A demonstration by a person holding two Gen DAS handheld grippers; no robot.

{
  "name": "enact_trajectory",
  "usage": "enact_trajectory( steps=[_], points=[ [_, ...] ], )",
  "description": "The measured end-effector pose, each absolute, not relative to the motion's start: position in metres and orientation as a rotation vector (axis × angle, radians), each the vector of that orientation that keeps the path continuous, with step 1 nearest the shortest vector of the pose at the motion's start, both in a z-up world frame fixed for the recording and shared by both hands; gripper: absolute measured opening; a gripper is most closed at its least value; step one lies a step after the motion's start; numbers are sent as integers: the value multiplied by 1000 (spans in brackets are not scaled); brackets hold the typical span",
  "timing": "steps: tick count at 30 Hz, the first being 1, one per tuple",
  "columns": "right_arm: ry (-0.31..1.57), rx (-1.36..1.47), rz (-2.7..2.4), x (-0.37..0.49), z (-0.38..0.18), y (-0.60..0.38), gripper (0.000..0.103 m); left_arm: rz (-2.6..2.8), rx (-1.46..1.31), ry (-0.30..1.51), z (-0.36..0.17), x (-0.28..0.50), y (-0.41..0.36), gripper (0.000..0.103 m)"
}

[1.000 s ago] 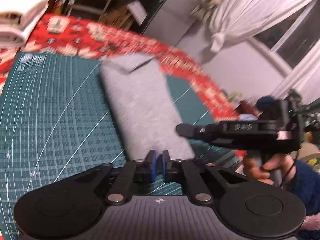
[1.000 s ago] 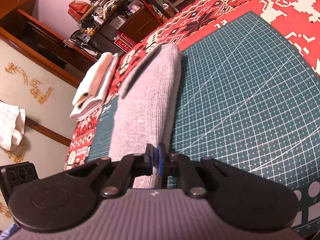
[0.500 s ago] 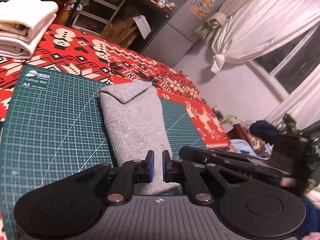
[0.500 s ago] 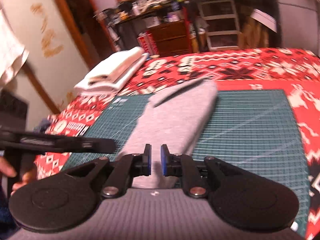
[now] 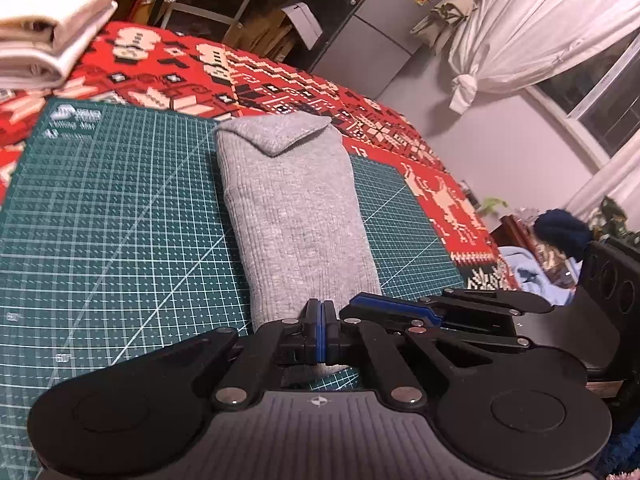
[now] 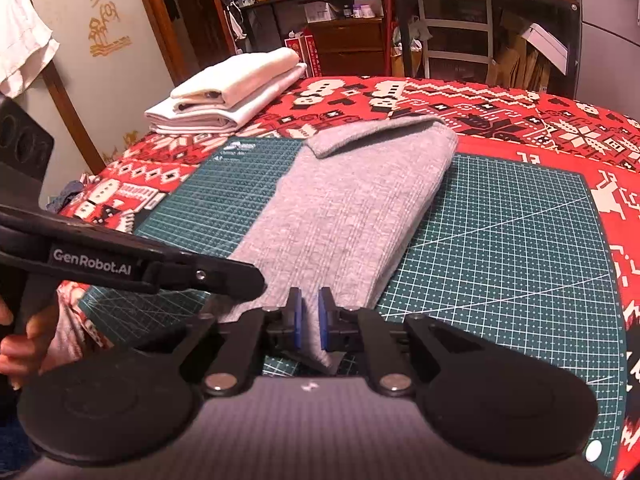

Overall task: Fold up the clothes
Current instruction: 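Pinch the folded strip's end with both grippers and press it flat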

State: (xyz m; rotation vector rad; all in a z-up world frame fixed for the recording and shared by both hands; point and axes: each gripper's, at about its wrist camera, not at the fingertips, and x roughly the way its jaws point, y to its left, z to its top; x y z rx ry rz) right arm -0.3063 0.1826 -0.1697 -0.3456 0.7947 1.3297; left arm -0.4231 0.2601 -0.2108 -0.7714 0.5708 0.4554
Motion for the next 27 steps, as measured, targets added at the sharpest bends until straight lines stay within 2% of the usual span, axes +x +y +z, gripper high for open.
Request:
enact_trajectory(
  steps=[4,8,14,22,27],
  points=[
    [770,-297,1336,-299,-154,183,11,471,-758,541,-197,-425,258,3],
    [721,-284,1357,-296,-143,203,11,492,-775,564,-207,-422,264,3],
    [732,-329,1344,-293,-169,235,9,492,-805,568,-221,-422,263,3],
    [729,-295,1337,-295,-158,220,10,493,-828,541,-213,-431,261,3],
    [790,-264,1355,-299,-158,197,11,519,-847,539,-216,-437,265,3]
  ],
)
